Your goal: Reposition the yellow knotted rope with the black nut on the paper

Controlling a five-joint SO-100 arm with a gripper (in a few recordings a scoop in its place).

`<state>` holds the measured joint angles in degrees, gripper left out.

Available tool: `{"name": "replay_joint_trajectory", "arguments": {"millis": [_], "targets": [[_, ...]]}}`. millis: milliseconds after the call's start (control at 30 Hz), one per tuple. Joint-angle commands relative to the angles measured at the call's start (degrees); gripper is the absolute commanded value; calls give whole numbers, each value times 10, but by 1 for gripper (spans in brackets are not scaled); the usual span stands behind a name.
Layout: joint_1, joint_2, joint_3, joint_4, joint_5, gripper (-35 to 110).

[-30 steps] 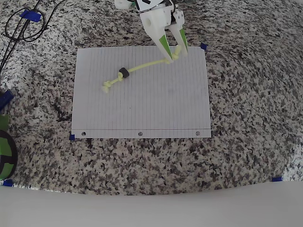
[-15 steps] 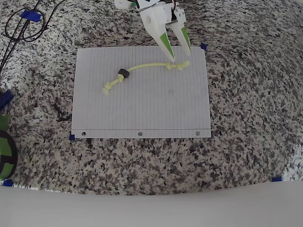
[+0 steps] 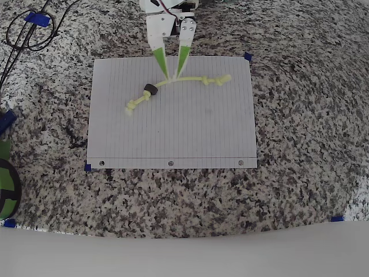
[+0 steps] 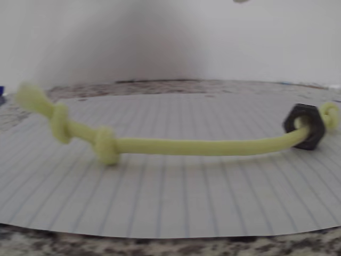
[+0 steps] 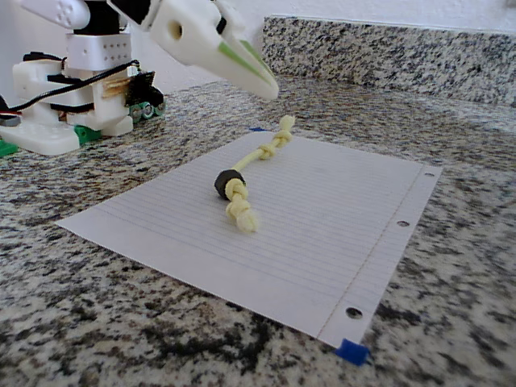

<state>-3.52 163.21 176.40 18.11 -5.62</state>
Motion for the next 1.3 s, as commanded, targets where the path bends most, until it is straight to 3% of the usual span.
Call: {"name": "replay_joint_trajectory", "arguments": {"millis": [0,267,433,700,1267], "targets": [[11,-65,-38,-15,-129,0],[50,-303,-265,67,-449,0],[78,-453,-409,135,-574,0],[120,-578,-474,140,-678,0],[153,-643,-497,135,-793,0]]}}
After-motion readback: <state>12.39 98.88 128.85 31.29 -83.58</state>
